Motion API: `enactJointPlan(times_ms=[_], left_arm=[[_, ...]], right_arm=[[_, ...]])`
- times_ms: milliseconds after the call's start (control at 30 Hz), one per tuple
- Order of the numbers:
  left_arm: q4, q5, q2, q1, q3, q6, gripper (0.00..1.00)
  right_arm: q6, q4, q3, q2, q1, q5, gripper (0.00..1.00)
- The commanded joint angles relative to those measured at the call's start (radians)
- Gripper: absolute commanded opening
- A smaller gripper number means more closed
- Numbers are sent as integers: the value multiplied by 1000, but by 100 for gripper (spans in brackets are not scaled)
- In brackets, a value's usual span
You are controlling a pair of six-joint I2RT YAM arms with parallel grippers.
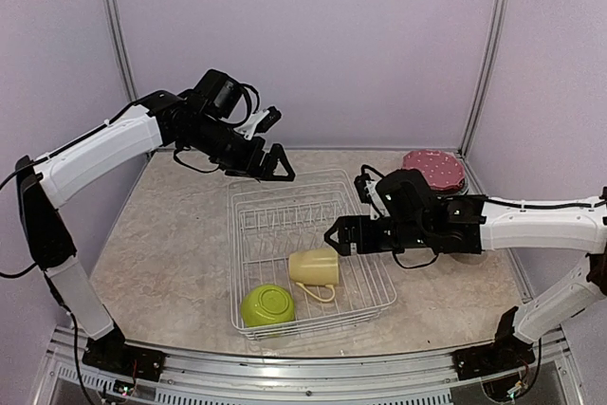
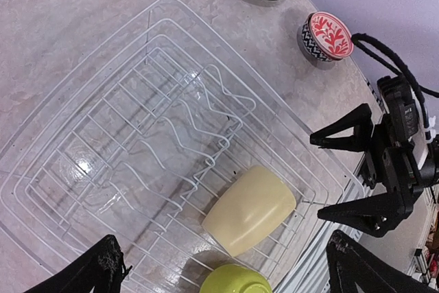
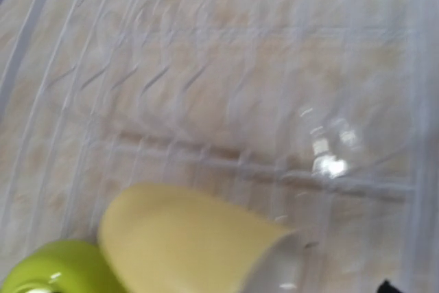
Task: Unload the mixed dishes from the dish rack
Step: Grab the cup from the dish rack.
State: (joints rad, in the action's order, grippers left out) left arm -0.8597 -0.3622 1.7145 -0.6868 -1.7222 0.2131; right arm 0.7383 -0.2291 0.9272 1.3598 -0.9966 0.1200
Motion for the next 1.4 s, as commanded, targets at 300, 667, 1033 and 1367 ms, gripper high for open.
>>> enactJointPlan(times_ms=[300, 667, 1033, 1367], left_arm=[[21, 3, -47, -5, 8, -2, 99], [16, 22, -63, -3, 9, -13, 99], [23, 49, -96, -2, 16, -16, 99], [52, 136, -122, -2, 46, -19, 99]], right_arm=[[141, 199, -11, 214, 18, -279, 90], [93, 293, 85, 430, 23, -337, 56], [72, 242, 141, 470, 15, -260, 20], [22, 156, 177, 420, -11, -169, 3]])
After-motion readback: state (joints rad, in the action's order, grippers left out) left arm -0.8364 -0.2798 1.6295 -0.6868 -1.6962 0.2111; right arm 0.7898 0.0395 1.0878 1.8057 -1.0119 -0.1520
